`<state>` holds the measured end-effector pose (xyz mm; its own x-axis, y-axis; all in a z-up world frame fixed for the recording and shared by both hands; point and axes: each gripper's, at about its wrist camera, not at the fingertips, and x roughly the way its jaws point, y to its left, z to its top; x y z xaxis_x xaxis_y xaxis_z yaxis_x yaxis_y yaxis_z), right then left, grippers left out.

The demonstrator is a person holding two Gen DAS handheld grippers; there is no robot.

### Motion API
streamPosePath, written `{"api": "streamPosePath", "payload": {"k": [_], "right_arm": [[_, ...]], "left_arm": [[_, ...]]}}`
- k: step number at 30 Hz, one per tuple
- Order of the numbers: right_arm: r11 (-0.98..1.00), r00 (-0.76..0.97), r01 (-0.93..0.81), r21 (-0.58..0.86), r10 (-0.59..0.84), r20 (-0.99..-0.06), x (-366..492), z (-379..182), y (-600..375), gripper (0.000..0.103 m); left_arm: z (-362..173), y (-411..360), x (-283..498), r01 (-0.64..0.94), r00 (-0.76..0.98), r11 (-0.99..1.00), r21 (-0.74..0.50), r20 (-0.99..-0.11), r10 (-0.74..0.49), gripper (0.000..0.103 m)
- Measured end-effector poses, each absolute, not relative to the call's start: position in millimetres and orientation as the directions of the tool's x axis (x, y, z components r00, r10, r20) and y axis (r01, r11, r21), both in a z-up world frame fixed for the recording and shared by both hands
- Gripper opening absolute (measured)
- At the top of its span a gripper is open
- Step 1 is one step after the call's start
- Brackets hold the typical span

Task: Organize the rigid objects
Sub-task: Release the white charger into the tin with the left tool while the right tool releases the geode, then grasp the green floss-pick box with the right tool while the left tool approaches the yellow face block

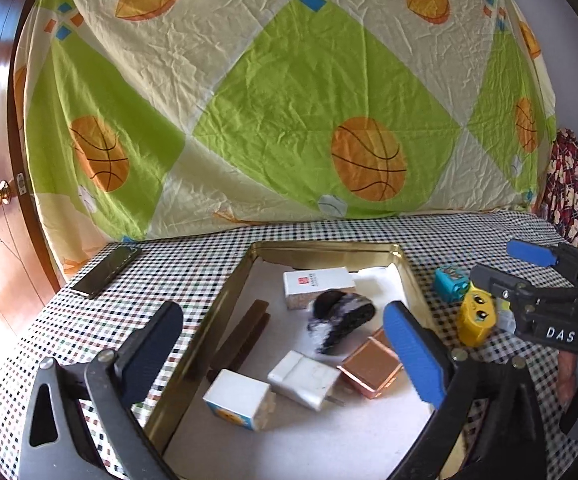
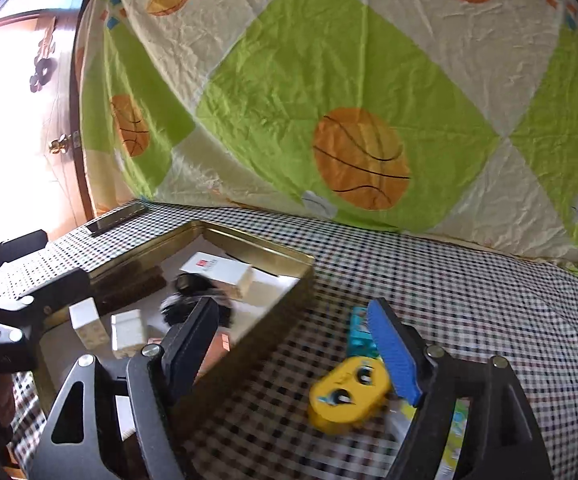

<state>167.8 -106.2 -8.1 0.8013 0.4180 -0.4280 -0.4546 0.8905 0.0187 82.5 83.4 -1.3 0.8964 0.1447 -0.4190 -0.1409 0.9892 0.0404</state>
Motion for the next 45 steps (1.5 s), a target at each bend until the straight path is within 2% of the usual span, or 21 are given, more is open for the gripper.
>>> {"api": "streamPosePath", "payload": {"k": [5, 10, 16, 21, 23, 24, 25, 32, 39, 45], "right_arm": [[0.943, 0.823, -0.329, 0.053, 0.314, -0.473, 184.5, -19.9, -176.6, 0.08], [0.932, 0.777, -0.357, 0.055, 0.329, -0.536, 194.7, -34.9, -192.7, 0.08], [0.895, 0.685, -0.441, 0.062, 0.381, -0.621, 208.2, -45.3, -181.1, 0.08], [0.869, 0.572, -0.478, 0.126, 0.417, -0.707, 225.4, -62.4, -174.7, 0.079], [0.85, 0.512, -0.5, 0.168, 0.446, -0.734, 231.1, -70.0, -172.2, 0.07], [0.855, 0.52, -0.493, 0.162, 0.439, -0.733, 231.0, -69.7, -172.7, 0.067], [0.863, 0.532, -0.483, 0.148, 0.423, -0.733, 230.0, -69.4, -173.0, 0.058], [0.906, 0.621, -0.401, 0.134, 0.376, -0.687, 221.8, -60.0, -192.4, 0.056], [0.938, 0.678, -0.306, 0.165, 0.336, -0.654, 222.0, -53.5, -212.8, 0.057], [0.941, 0.68, -0.304, 0.15, 0.325, -0.657, 223.0, -52.4, -210.4, 0.057]], "left_arm": [[0.3, 36.0, 83.4, -0.04, 0.909, 0.999, 0.008, -0.415, 0.039, 0.102], [-13.0, -13.2, 97.3, 0.037, 0.888, 0.999, 0.026, -0.459, -0.021, 0.102], [-27.3, -43.6, 108.2, 0.051, 0.865, 0.995, 0.087, -0.501, 0.0, 0.102], [-28.6, -39.6, 114.0, 0.029, 0.857, 0.996, 0.08, -0.516, 0.016, 0.102], [-28.5, -40.3, 116.2, 0.039, 0.853, 0.997, 0.072, -0.522, 0.004, 0.102], [-29.2, -42.9, 117.1, 0.045, 0.852, 0.996, 0.074, -0.524, 0.0, 0.102], [-29.5, -45.7, 117.9, 0.052, 0.851, 0.995, 0.08, -0.525, -0.002, 0.102], [-31.3, -69.1, 130.8, 0.123, 0.835, 0.986, 0.11, -0.549, -0.043, 0.101], [-44.8, -89.2, 166.9, 0.213, 0.743, 0.973, 0.087, -0.661, -0.103, 0.076], [-55.3, -101.0, 188.7, 0.235, 0.688, 0.967, 0.096, -0.719, -0.096, 0.073]]}}
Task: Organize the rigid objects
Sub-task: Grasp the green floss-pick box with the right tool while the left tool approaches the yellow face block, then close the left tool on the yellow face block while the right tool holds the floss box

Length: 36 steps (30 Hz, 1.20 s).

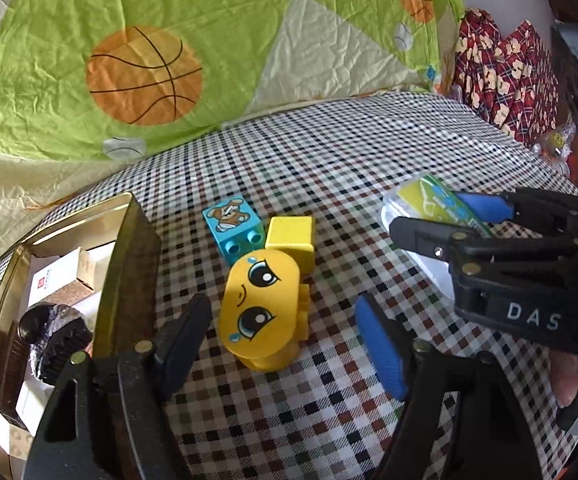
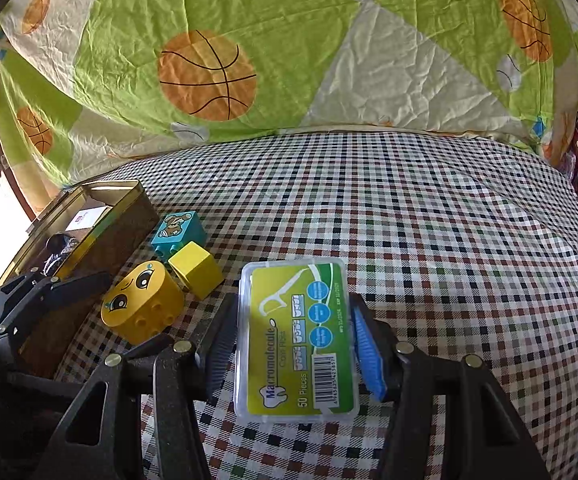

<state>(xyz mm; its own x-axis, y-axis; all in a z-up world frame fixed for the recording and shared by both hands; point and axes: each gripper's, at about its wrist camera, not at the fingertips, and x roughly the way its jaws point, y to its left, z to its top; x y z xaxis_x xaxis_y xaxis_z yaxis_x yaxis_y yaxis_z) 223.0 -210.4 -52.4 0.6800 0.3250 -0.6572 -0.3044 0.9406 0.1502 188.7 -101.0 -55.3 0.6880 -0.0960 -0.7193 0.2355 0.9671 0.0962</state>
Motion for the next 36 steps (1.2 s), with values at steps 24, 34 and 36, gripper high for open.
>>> {"api": "streamPosePath", "payload": {"k": [24, 34, 36], "right_arm": [[0.948, 0.751, -0.293, 0.121, 0.307, -0.585, 208.8, -40.6, -215.2, 0.057], [0.956, 0.809, -0.28, 0.09, 0.286, -0.513, 194.5, -32.5, -216.2, 0.057], [0.957, 0.822, -0.278, 0.087, 0.284, -0.493, 191.2, -30.3, -216.7, 0.057]], "left_arm": [[-44.6, -91.3, 184.2, 0.186, 0.752, 0.979, 0.089, -0.654, -0.083, 0.042], [-29.4, -78.7, 166.7, 0.124, 0.832, 0.99, 0.06, -0.55, -0.071, 0.042], [-26.9, -76.0, 163.6, 0.114, 0.845, 0.992, 0.05, -0.53, -0.071, 0.042]]}}
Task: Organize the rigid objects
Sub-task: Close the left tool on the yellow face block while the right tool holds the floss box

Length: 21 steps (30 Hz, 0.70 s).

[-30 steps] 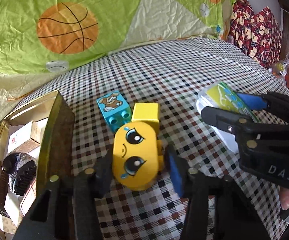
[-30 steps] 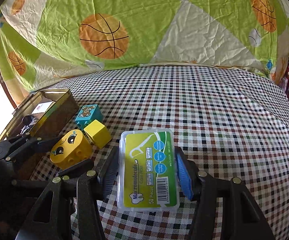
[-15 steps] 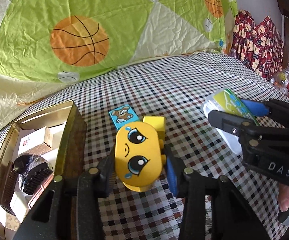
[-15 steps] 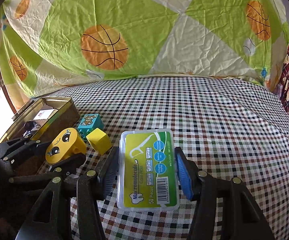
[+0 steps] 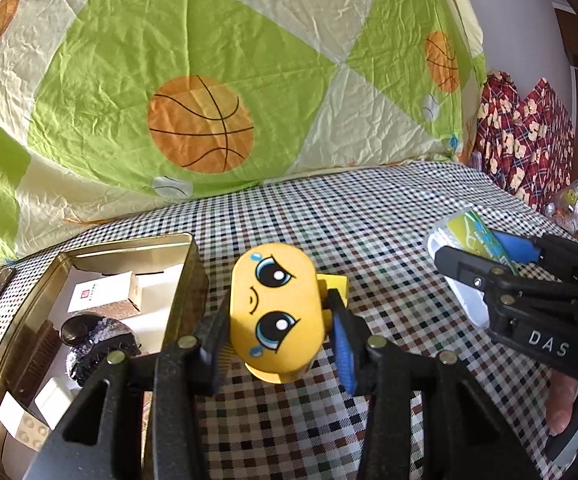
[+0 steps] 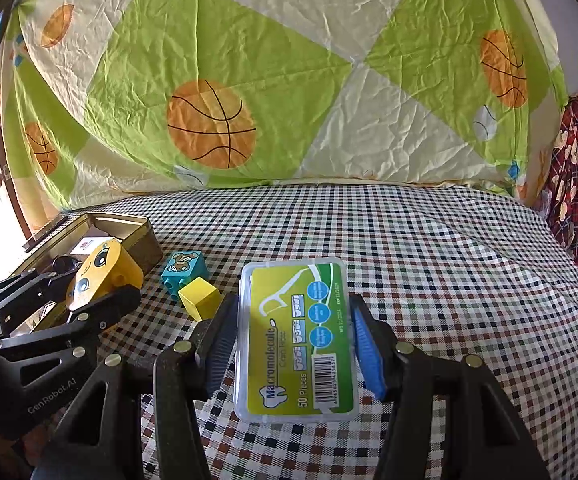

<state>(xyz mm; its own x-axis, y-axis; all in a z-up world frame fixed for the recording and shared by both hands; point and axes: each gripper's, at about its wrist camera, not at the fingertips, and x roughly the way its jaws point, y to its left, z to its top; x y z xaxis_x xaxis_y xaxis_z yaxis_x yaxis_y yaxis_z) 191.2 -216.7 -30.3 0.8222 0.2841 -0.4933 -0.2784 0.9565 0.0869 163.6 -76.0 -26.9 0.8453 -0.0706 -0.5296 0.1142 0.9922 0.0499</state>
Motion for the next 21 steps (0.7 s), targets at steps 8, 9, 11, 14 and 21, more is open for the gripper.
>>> {"api": "streamPosePath", "payload": {"k": [8, 9, 11, 14, 21], "right_arm": [[0.962, 0.849, -0.262, 0.074, 0.267, -0.456, 183.9, -26.3, -218.4, 0.057], [0.963, 0.853, -0.261, 0.073, 0.265, -0.45, 182.9, -25.8, -218.6, 0.057], [0.964, 0.86, -0.256, 0.069, 0.26, -0.439, 180.4, -25.0, -218.9, 0.057], [0.966, 0.872, -0.251, 0.066, 0.255, -0.419, 176.5, -23.2, -220.1, 0.057], [0.971, 0.905, -0.23, 0.056, 0.235, -0.355, 164.1, -18.7, -223.2, 0.057]], "left_arm": [[-20.3, -76.0, 152.5, 0.101, 0.882, 0.993, 0.062, -0.467, -0.06, 0.042], [-19.6, -76.6, 151.0, 0.097, 0.886, 0.993, 0.067, -0.46, -0.055, 0.042], [-18.3, -77.2, 147.3, 0.089, 0.894, 0.993, 0.073, -0.445, -0.048, 0.042], [-17.2, -75.3, 144.0, 0.08, 0.901, 0.994, 0.068, -0.432, -0.043, 0.042], [-14.8, -66.2, 133.0, 0.05, 0.918, 0.998, 0.027, -0.395, -0.035, 0.042]]}}
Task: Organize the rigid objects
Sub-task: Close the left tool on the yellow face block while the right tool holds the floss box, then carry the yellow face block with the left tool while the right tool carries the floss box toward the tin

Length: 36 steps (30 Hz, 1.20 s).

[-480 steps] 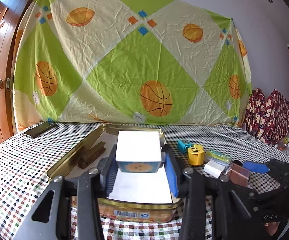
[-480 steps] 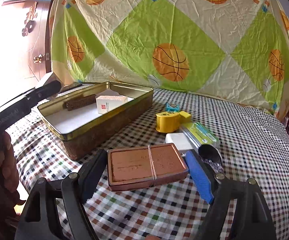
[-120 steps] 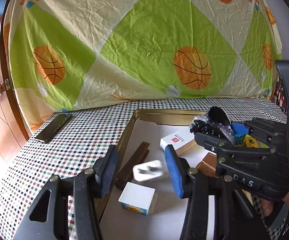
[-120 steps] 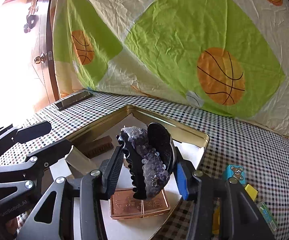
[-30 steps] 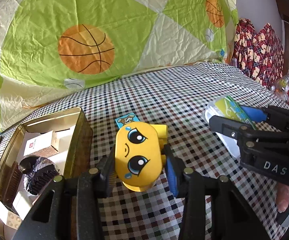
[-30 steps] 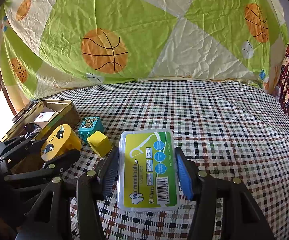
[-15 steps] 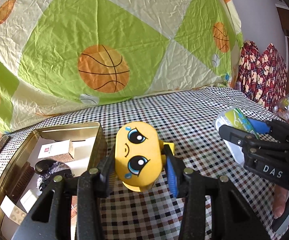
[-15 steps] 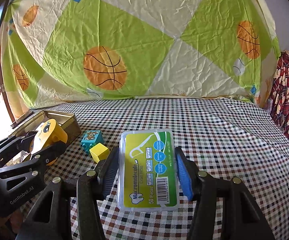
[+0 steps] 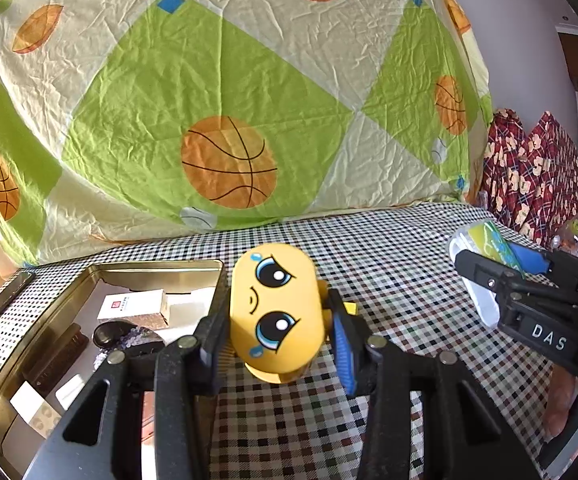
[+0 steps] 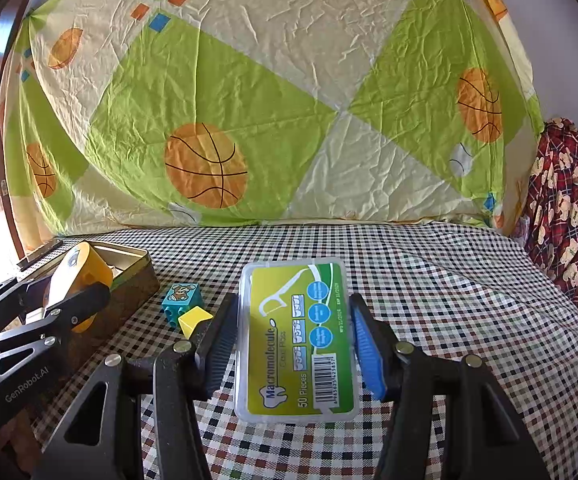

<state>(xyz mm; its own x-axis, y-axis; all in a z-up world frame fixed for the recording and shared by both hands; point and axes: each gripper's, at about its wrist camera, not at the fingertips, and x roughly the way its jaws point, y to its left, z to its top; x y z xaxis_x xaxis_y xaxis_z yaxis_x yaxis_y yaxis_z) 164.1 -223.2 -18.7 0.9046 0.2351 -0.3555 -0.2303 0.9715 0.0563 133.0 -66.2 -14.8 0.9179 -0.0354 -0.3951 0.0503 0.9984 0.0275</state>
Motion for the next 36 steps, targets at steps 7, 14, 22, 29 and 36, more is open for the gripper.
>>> {"api": "streamPosePath", "payload": {"k": [7, 14, 22, 29, 36], "right_arm": [[0.973, 0.928, -0.225, 0.045, 0.228, -0.295, 152.4, -14.6, -224.6, 0.057], [0.975, 0.937, -0.22, 0.041, 0.222, -0.269, 147.4, -12.3, -225.6, 0.057], [0.975, 0.941, -0.216, 0.045, 0.22, -0.259, 144.3, -11.4, -226.8, 0.057], [0.974, 0.942, -0.219, 0.063, 0.228, -0.248, 142.2, -10.5, -230.1, 0.057], [0.972, 0.941, -0.228, 0.062, 0.236, -0.243, 140.6, -10.0, -228.9, 0.057]], "left_arm": [[-13.4, -60.5, 123.0, 0.033, 0.931, 0.999, 0.012, -0.365, -0.026, 0.042], [-11.9, -55.5, 113.3, 0.018, 0.943, 1.0, -0.002, -0.334, -0.017, 0.042], [-10.1, -51.6, 103.6, 0.008, 0.953, 1.0, -0.009, -0.302, -0.011, 0.042], [-8.0, -49.3, 94.0, -0.006, 0.964, 1.0, -0.011, -0.266, 0.002, 0.042], [-6.3, -46.4, 90.5, -0.015, 0.967, 1.0, -0.02, -0.254, 0.01, 0.042]]}}
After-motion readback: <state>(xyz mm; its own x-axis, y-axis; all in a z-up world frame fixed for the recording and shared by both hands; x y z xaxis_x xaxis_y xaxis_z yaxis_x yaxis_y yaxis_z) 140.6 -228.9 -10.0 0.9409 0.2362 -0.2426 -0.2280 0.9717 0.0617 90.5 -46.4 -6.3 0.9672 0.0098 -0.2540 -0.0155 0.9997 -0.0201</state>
